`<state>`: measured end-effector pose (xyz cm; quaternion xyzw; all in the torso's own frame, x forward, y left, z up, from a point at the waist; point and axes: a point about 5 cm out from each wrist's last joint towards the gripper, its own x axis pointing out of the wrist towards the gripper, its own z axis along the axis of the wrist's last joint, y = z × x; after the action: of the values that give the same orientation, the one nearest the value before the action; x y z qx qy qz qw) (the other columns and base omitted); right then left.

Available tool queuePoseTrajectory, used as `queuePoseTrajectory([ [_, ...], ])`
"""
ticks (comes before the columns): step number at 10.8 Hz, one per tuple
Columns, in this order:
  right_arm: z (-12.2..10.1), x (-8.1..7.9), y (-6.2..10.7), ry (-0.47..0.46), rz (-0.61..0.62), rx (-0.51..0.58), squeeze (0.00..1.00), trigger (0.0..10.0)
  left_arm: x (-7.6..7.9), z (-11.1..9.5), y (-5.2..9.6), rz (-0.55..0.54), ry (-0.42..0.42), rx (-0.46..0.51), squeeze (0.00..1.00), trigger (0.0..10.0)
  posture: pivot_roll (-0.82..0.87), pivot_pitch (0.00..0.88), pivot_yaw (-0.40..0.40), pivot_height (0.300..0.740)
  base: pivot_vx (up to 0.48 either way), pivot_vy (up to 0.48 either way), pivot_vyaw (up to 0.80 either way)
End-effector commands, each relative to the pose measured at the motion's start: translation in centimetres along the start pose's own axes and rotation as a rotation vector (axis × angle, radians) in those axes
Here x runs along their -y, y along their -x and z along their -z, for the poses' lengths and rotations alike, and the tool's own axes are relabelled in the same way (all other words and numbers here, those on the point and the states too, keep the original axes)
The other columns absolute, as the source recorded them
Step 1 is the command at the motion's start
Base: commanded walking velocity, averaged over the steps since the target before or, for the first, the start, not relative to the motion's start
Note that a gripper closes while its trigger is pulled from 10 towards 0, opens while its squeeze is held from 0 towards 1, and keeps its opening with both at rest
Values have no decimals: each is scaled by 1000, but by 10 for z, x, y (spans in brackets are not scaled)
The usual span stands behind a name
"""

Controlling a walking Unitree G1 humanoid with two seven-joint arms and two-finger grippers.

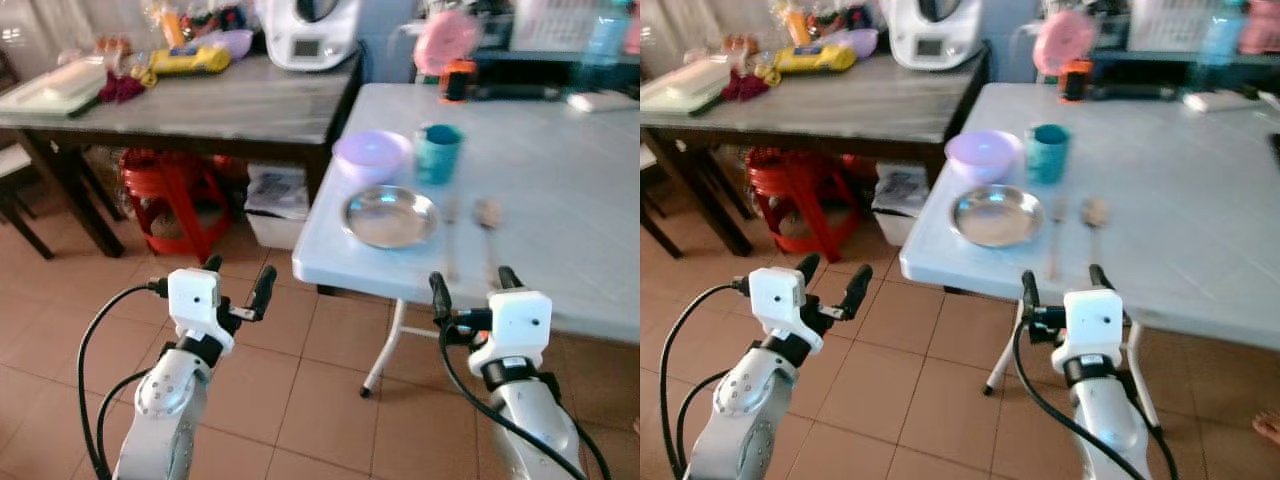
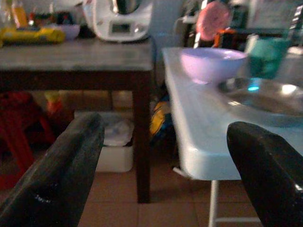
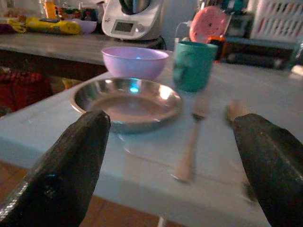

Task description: Setting the table

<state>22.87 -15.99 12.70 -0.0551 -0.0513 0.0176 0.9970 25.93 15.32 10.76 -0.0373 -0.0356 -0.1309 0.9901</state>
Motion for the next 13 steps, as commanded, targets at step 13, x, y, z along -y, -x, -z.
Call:
queuePoseTrajectory([
  [13, 0, 0, 1, -82, 7, -21, 0, 10000, -6, 8, 18, 87, -35, -36, 0, 10000, -58, 86, 61, 740, 257, 0, 0],
])
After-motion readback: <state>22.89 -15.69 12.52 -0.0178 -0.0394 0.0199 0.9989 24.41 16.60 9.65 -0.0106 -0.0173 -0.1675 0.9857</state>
